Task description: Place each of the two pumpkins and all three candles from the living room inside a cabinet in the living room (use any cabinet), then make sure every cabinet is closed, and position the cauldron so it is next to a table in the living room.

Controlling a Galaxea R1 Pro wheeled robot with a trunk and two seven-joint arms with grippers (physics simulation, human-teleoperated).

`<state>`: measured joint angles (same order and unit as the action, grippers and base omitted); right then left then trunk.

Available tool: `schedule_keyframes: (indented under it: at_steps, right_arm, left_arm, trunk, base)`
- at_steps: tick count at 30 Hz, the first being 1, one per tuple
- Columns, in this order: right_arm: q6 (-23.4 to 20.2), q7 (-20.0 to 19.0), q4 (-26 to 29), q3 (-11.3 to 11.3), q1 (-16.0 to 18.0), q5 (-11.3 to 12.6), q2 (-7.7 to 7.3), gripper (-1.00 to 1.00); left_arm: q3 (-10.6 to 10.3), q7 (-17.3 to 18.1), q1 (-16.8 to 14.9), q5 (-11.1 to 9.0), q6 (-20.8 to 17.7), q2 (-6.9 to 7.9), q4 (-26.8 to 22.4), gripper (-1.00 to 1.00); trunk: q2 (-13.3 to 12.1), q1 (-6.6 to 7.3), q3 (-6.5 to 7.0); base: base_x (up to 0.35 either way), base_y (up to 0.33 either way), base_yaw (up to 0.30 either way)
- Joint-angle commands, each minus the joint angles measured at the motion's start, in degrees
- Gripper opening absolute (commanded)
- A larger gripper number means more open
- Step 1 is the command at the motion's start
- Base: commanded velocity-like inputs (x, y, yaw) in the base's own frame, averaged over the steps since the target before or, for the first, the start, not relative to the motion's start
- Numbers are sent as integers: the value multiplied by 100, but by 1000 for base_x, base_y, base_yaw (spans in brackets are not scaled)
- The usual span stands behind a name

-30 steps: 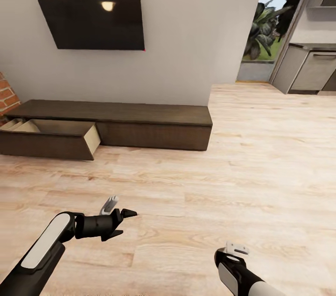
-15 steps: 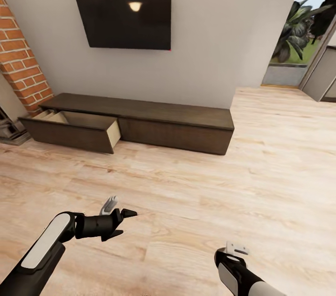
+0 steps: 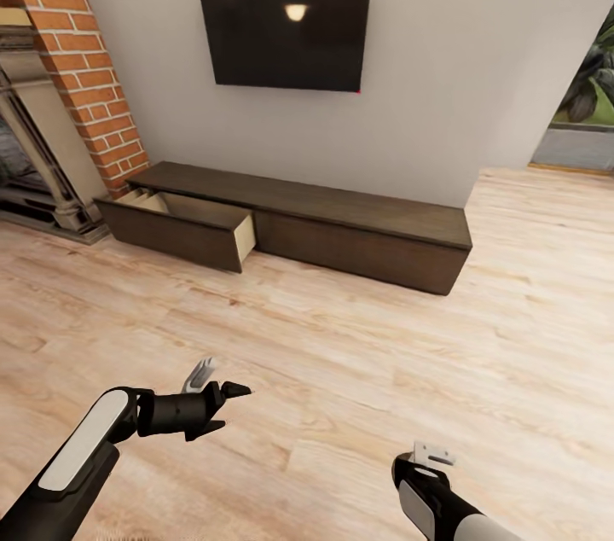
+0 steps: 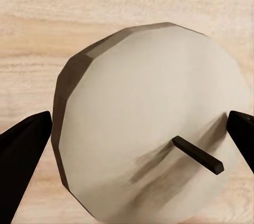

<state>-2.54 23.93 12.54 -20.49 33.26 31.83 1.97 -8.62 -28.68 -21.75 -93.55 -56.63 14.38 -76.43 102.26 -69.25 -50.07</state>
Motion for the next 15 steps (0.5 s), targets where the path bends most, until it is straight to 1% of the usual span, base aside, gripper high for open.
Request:
schedule_keyframes:
  at_steps: [1, 15]
  right_arm:
    - [-27, 41, 12, -52, 4, 25, -3, -100]
    - [-27, 41, 12, -52, -3, 25, -3, -100]
  left_arm:
    - [-9, -59, -5, -59, 3, 3, -3, 100]
    - [-9, -57, -5, -58, 3, 3, -3, 100]
  trunk:
    - [2, 1, -4]
    - [2, 1, -4]
  base:
    - [0, 0, 287]
    - [0, 0, 287]
